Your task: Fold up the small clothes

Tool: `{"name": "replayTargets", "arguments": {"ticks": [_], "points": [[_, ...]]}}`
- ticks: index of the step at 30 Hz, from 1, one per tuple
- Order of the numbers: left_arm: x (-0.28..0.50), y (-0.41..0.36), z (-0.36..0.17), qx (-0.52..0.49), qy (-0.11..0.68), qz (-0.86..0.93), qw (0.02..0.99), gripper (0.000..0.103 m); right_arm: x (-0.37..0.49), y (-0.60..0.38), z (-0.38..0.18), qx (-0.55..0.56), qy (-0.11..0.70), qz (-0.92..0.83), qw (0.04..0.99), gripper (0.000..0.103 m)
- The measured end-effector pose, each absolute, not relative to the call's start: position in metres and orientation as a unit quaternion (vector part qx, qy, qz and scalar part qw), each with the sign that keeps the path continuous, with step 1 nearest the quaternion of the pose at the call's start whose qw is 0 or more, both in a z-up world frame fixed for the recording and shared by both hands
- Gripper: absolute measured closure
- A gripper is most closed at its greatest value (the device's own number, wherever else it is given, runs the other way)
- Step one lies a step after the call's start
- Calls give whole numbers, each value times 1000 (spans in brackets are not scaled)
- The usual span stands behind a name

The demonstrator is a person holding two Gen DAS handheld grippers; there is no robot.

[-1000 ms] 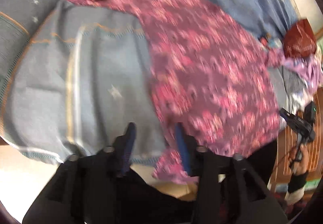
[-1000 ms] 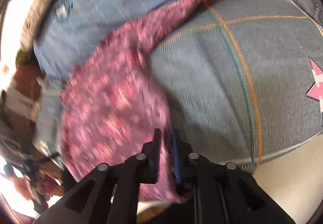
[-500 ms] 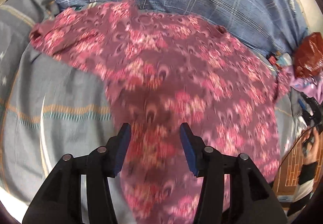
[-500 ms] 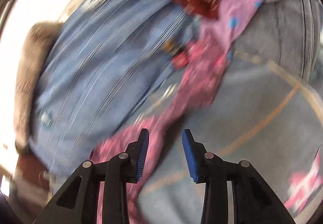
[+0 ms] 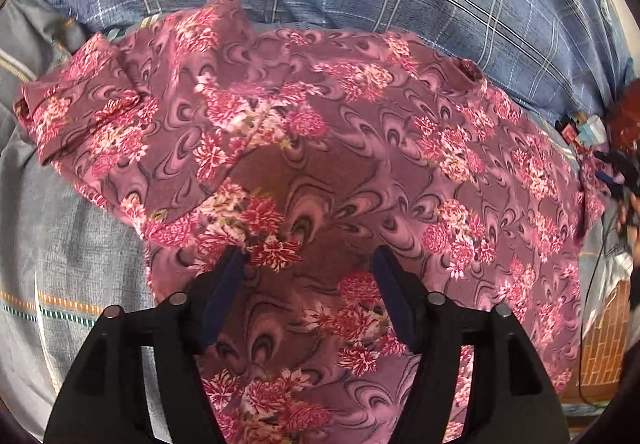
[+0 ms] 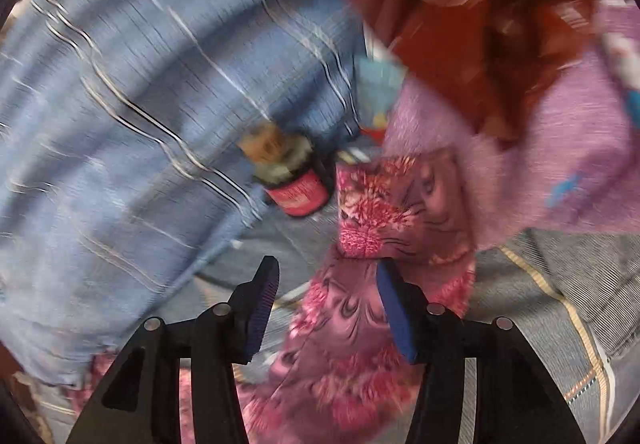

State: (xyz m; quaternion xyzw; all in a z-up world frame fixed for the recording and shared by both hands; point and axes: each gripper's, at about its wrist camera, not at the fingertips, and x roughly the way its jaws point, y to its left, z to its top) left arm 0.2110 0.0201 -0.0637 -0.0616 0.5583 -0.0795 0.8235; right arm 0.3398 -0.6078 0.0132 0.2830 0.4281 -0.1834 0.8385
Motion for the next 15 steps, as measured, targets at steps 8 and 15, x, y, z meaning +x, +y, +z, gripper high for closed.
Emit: {"name": "replayTargets", "arguments": {"ticks": [8, 15], "points": [[210, 14, -65, -48, 554, -80, 827, 28, 333, -613, -1, 243, 425, -203, 848, 98], [213, 25, -65, -98, 552, -81, 824, 28, 212, -654, 21, 329, 319, -187, 869, 97]]}}
